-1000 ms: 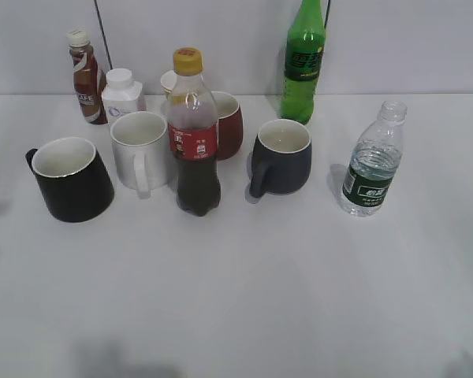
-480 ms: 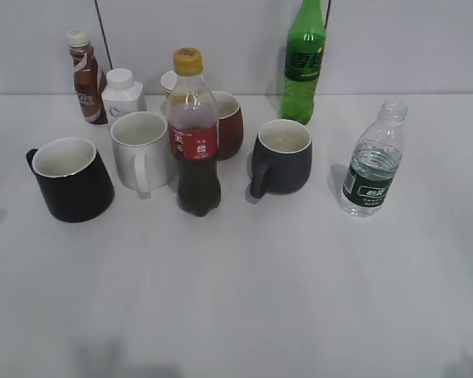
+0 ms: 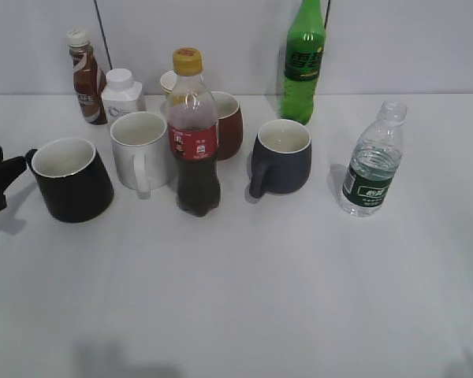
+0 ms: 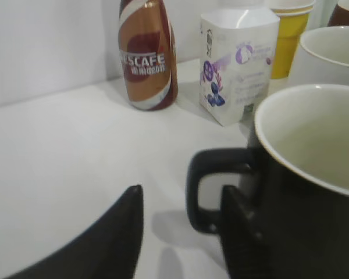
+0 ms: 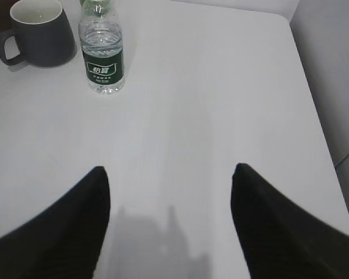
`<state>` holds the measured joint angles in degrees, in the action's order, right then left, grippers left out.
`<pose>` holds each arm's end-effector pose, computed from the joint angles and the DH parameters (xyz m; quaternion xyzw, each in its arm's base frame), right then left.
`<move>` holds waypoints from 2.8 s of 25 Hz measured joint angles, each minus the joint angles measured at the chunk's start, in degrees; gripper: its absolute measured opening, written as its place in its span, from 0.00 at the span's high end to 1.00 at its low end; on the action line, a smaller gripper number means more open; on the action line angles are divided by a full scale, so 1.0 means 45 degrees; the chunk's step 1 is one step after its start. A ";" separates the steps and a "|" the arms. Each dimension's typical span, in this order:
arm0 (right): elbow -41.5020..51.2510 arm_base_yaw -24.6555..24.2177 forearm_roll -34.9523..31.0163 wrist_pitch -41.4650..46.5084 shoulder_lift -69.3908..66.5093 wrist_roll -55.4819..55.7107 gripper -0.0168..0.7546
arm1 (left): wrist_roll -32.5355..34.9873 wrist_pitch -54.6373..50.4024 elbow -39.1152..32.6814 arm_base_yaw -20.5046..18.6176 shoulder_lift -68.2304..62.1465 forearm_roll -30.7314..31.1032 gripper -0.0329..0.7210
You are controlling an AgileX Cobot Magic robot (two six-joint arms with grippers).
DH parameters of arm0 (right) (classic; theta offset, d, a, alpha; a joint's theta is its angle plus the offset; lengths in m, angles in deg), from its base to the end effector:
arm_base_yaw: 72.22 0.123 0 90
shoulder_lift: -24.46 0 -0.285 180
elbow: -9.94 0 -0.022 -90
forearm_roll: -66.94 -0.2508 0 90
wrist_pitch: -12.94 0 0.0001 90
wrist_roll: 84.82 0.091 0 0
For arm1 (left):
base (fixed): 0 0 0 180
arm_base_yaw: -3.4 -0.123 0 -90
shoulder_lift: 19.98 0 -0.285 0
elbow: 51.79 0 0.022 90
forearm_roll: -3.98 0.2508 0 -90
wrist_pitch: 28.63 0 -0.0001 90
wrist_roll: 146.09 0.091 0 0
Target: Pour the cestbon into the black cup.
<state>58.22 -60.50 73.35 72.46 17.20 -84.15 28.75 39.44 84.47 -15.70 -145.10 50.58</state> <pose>-0.0043 -0.0099 0.2808 -0.0792 0.8386 0.0023 0.5389 0.3012 0.0394 0.0921 0.1913 0.7649 -0.1161 0.6041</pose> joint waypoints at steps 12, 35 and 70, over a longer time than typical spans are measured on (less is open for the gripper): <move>0.0000 0.0000 0.0000 0.0000 0.0000 0.0000 0.33 | 0.0106 -0.1668 0.1209 0.1134 -0.0330 0.0018 0.42; 0.0000 0.0000 -0.0004 0.0000 0.0000 0.0013 0.33 | 0.0008 -0.2149 0.3190 0.2614 -0.1409 0.0156 0.86; 0.3681 -0.0014 0.0860 -2.6805 -2.0812 0.1167 0.26 | -0.0285 -0.2875 -0.3058 0.3846 0.5788 -0.5429 0.89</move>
<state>74.79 -60.56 77.21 -48.16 -76.45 -78.90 27.47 26.50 70.71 1.60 -119.06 26.15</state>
